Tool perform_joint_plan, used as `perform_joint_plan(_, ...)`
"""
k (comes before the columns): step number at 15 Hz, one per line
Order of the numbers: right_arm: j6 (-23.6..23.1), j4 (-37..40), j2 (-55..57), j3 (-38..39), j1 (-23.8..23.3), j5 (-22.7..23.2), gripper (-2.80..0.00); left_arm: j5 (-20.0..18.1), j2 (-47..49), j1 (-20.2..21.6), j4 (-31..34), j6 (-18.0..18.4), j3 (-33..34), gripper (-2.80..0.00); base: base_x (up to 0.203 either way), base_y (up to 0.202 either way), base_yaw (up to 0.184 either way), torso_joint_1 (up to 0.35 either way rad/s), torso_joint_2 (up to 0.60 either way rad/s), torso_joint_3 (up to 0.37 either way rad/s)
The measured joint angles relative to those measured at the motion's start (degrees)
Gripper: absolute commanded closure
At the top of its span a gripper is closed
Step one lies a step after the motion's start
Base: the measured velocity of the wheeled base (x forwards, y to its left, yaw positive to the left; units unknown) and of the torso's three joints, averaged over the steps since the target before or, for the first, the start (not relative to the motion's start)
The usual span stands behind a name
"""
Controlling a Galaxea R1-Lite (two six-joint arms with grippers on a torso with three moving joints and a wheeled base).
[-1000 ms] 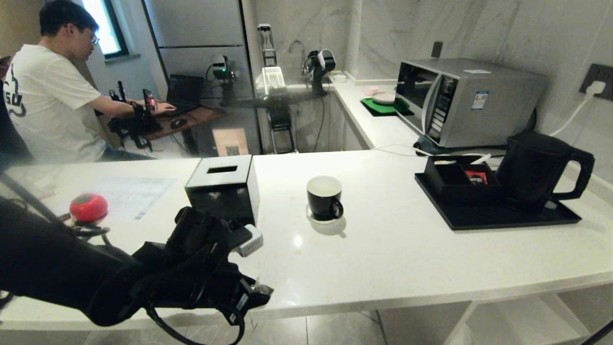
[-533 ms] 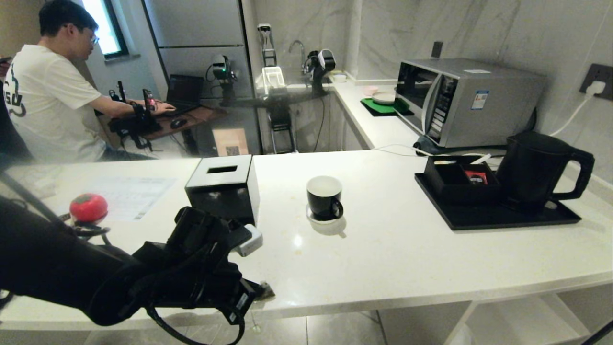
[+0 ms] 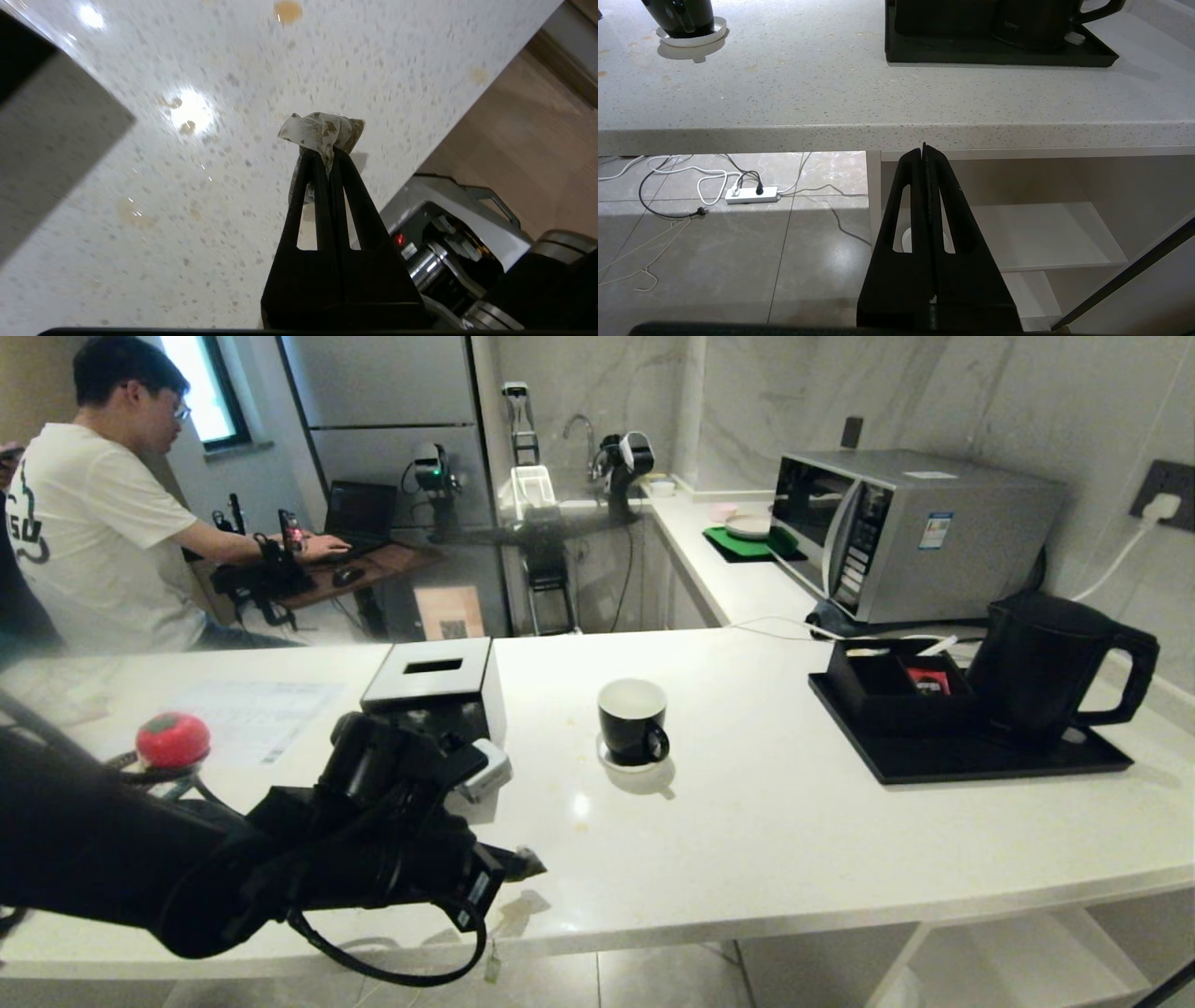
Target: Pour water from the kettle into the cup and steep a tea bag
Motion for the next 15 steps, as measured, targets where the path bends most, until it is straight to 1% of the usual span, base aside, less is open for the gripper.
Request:
perform_joint_plan(4, 0.00, 0.00, 0.02, 0.00, 0.00, -0.01, 0.00, 0.08, -1.67, 0.02, -0.08, -1.42, -2.75, 0.00, 0.000, 0.000, 0.000, 0.000, 0.00, 0.000)
perform_joint_plan(8, 0.00, 0.00, 0.02, 0.00, 0.00, 0.01, 0.00, 0.07, -3.26, 0.02, 0.00, -1.81, -7.07, 0.00, 0.000, 0.000, 0.000, 0.000, 0.00, 0.000)
perform_joint_plan(11, 0.02, 0.00, 0.02, 0.00, 0.00, 0.01, 0.00, 0.63, -3.75, 0.14, 0.18, -1.95, -11.32, 0.00, 0.000, 0.000, 0.000, 0.000, 0.00, 0.000)
perform_joint_plan(15, 0.00, 0.00, 0.02, 0.00, 0.00, 0.01, 0.00, 0.96, -3.72, 1.23, 0.62, -3.42, -18.50, 0.00, 0.000, 0.000, 0.000, 0.000, 0.00, 0.000)
